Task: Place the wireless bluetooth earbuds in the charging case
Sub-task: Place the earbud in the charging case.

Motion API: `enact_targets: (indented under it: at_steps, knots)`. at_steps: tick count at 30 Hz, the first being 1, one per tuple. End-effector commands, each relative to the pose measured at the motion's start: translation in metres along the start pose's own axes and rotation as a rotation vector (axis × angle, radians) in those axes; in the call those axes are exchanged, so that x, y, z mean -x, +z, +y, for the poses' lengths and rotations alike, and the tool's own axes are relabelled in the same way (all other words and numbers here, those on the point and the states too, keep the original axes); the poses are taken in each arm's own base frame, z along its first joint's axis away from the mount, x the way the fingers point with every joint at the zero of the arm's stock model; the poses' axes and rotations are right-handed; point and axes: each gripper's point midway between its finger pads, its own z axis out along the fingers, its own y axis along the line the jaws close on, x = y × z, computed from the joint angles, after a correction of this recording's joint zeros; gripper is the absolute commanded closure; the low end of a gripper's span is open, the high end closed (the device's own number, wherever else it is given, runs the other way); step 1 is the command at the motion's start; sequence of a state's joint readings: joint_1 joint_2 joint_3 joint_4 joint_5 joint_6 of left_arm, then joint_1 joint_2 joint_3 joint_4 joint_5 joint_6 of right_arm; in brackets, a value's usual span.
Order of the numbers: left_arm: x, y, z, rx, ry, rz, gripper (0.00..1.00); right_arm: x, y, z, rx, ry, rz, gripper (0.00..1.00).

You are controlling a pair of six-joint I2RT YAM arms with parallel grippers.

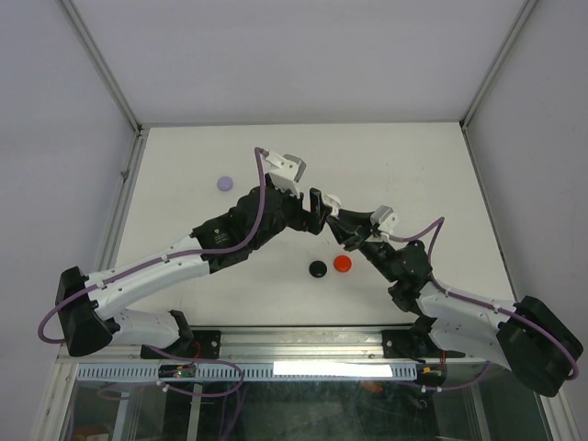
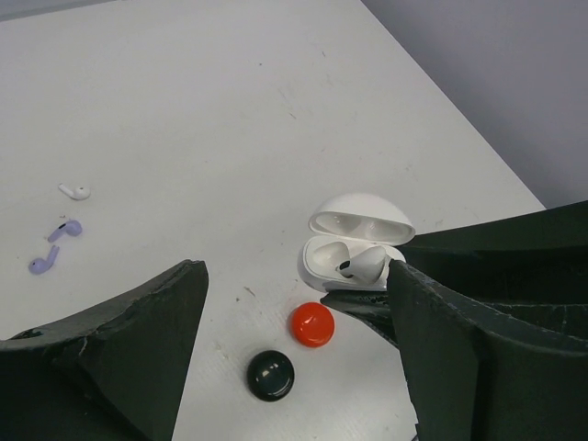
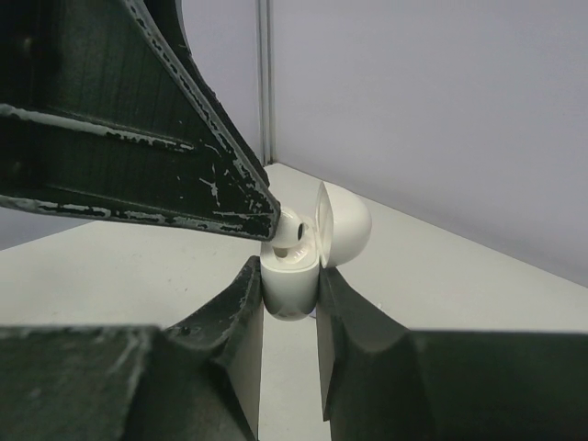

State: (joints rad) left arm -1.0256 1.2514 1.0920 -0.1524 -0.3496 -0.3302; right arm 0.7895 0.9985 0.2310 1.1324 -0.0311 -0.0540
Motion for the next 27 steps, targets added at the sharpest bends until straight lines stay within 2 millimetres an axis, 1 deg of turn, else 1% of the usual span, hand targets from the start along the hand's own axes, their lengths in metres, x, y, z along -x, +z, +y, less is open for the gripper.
enact_targets:
  at_steps: [1,5,12,16,18,25,27]
  knots:
    - [0.019,-0.002,-0.008,-0.043,-0.031,-0.037,0.19,0.031,0.005,-0.004,-0.019,0.001,-0.101,1.0]
    - [0.012,-0.004,-0.004,-0.032,-0.029,-0.02,0.19,0.032,0.005,-0.004,-0.02,0.0,-0.104,1.0]
    - [0.006,-0.009,0.016,0.026,-0.033,-0.013,0.19,0.034,0.005,-0.003,-0.019,0.0,-0.108,1.0]
    - [0.001,-0.009,0.029,0.065,-0.039,0.0,0.19,0.034,0.005,-0.003,-0.019,0.001,-0.108,1.0]
    - [0.002,-0.009,0.033,0.075,-0.044,-0.001,0.19,0.034,0.006,-0.003,-0.017,0.001,-0.107,1.0]
    - [-0.001,-0.013,0.042,0.096,-0.051,0.005,0.19,0.032,0.006,-0.004,-0.019,0.001,-0.104,1.0]
    - [0.001,-0.014,0.039,0.079,-0.058,0.004,0.19,0.032,0.007,-0.003,-0.017,0.001,-0.102,1.0]
